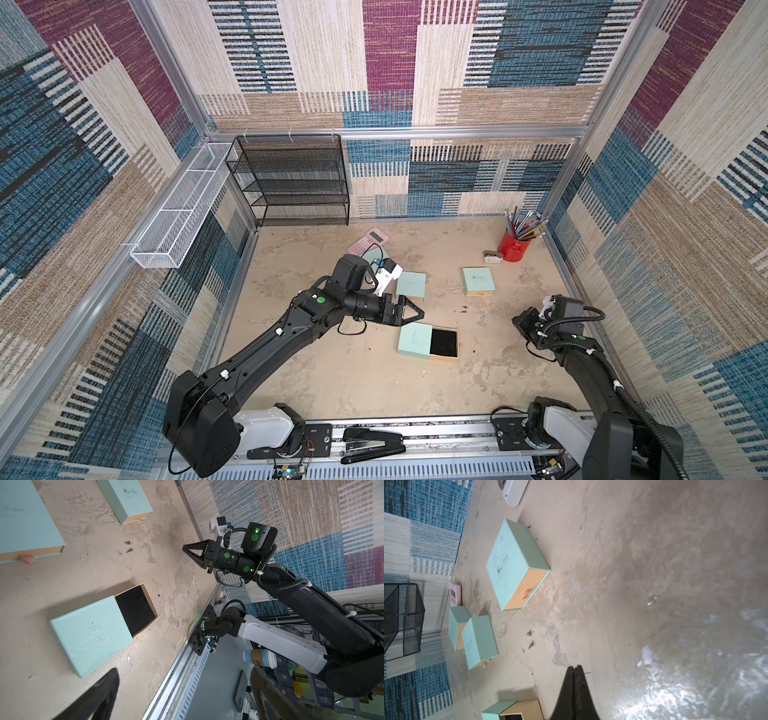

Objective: Take out the earrings from the drawer-style jewelry box
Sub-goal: Place the earring at the center of the board.

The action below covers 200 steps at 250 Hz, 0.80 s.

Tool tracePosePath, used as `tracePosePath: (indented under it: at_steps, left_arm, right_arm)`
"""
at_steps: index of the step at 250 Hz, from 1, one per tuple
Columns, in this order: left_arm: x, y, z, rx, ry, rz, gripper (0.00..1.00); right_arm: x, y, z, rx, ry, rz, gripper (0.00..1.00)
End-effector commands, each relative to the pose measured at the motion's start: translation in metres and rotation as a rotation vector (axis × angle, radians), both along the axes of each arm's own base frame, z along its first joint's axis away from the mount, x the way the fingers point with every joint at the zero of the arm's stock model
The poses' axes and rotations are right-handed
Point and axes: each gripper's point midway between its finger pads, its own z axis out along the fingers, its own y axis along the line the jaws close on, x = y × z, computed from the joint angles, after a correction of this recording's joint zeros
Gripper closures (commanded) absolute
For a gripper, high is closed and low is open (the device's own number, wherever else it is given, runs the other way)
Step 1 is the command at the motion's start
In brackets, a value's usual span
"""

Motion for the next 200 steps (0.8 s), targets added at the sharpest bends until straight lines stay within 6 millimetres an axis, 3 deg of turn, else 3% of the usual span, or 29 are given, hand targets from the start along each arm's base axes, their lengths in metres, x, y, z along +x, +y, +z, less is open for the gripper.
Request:
tracePosePath:
  at_steps: [1, 200]
  left_arm:
    - [-0.008, -0.001, 0.000, -0.025, -0.004, -0.048, 0.02]
    - [-0.005, -0.003, -0.003, -0.046, 0.016, -0.039, 0.01]
  right_arm:
    - [0.007, -0.016, -0.004, -0.046, -0.005, -0.025, 1.00]
    - [0.015, -0.021, -0.035, -0.018, 0.067, -0.003, 1.00]
